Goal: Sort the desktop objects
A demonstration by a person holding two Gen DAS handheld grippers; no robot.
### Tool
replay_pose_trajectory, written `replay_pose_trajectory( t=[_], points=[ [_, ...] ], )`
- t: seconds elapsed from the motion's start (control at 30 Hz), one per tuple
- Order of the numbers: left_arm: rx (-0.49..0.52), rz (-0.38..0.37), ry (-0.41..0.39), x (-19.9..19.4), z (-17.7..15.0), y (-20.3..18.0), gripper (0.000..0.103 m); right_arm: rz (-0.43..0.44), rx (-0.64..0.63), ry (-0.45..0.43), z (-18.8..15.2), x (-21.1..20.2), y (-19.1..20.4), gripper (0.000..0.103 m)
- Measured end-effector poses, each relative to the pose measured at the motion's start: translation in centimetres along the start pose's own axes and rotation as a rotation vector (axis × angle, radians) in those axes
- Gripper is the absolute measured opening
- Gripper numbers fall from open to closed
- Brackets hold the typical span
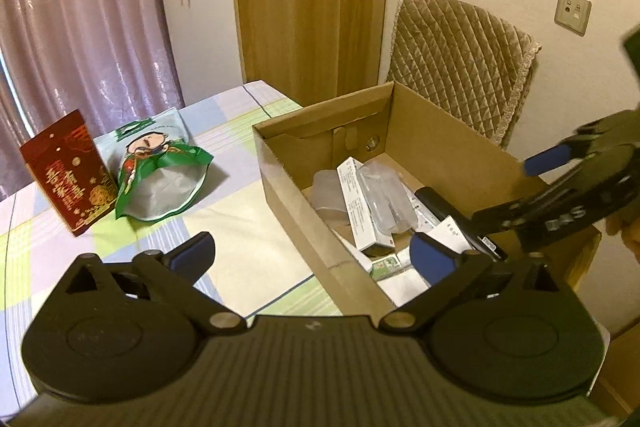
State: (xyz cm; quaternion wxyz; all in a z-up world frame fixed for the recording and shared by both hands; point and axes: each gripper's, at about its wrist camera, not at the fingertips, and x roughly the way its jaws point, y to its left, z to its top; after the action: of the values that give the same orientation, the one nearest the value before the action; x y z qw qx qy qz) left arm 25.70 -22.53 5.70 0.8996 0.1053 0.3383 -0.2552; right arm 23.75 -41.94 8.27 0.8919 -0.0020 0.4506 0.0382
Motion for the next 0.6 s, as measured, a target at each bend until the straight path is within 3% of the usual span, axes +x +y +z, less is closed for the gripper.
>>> replay_pose_trajectory(
  t=[0.37, 0.53, 0.6],
  points=[
    [-0.055, -0.034, -0.058, -3.9, -3.4, -0.1, 0.102, -0.095, 0.115, -0.040, -5.1, -6.4, 1.5, 0.100],
    [-0.048, -0.079, -0.038, -5.3, -4.6, -1.2, 0.102, -0.090, 0.140, -0.020, -6.9, -7.7, 1.1, 0.100],
    [-0.035, -0.054, -0.017, -5.8, -5.1, -2.1, 0.102, -0.079, 0.124, -0.011, -7.1, -7.8, 0.9, 0.100]
  ],
)
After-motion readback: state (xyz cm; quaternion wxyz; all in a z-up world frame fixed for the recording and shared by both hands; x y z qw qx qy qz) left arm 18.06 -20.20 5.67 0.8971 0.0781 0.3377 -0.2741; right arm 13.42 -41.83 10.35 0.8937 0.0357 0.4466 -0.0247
